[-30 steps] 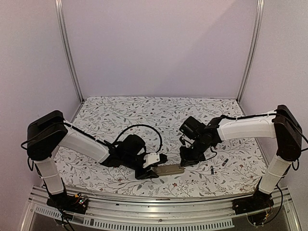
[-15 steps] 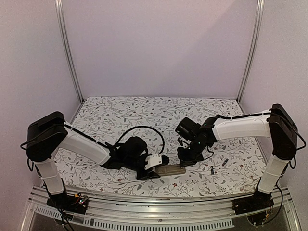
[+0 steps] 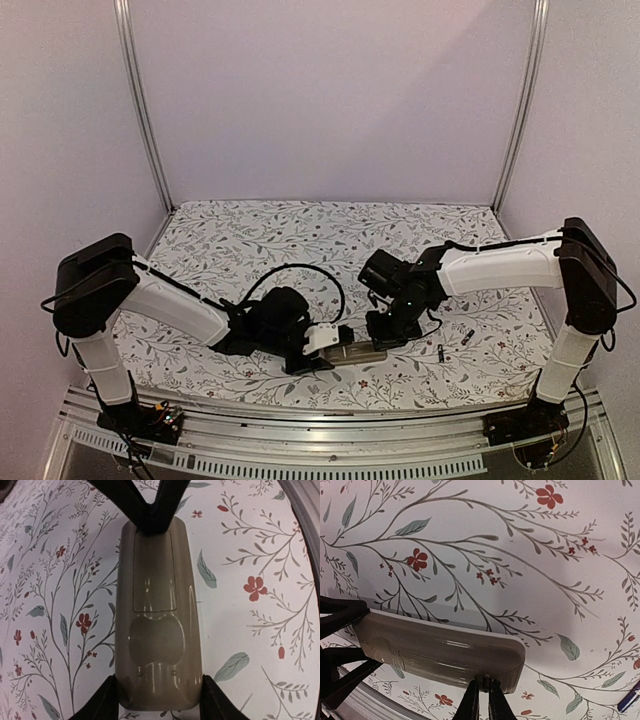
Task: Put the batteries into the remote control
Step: Remove the battery cover from the remote control.
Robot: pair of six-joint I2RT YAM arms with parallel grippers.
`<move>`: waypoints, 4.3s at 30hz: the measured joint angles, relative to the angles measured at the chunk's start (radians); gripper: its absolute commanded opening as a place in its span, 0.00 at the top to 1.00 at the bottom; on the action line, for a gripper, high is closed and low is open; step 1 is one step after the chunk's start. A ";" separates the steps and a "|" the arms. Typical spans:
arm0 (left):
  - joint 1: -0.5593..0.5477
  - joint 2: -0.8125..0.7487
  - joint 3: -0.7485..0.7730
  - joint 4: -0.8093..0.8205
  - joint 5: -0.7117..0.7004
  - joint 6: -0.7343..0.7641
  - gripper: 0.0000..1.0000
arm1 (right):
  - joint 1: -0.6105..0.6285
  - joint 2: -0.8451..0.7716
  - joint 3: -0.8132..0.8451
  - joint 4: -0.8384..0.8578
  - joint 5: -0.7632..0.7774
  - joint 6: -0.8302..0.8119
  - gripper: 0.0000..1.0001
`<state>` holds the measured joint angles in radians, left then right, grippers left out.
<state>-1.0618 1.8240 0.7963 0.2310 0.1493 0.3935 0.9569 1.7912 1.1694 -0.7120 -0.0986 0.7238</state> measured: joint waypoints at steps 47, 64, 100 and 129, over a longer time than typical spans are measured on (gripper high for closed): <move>-0.015 -0.001 0.000 0.005 -0.027 0.003 1.00 | 0.005 0.010 0.069 0.059 -0.022 -0.060 1.00; -0.024 -0.012 -0.029 0.064 -0.162 0.093 1.00 | -0.111 -0.224 -0.293 0.336 -0.249 -0.084 0.61; -0.060 -0.018 -0.108 0.214 -0.275 0.219 1.00 | -0.118 -0.194 -0.443 0.672 -0.276 -0.095 0.65; -0.060 -0.018 -0.109 0.217 -0.291 0.219 1.00 | -0.106 -0.168 -0.341 0.553 -0.161 -0.123 0.68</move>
<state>-1.1213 1.8057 0.6872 0.4477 -0.1421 0.6121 0.8509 1.6234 0.8280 -0.1589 -0.2600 0.6006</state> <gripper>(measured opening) 0.487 0.317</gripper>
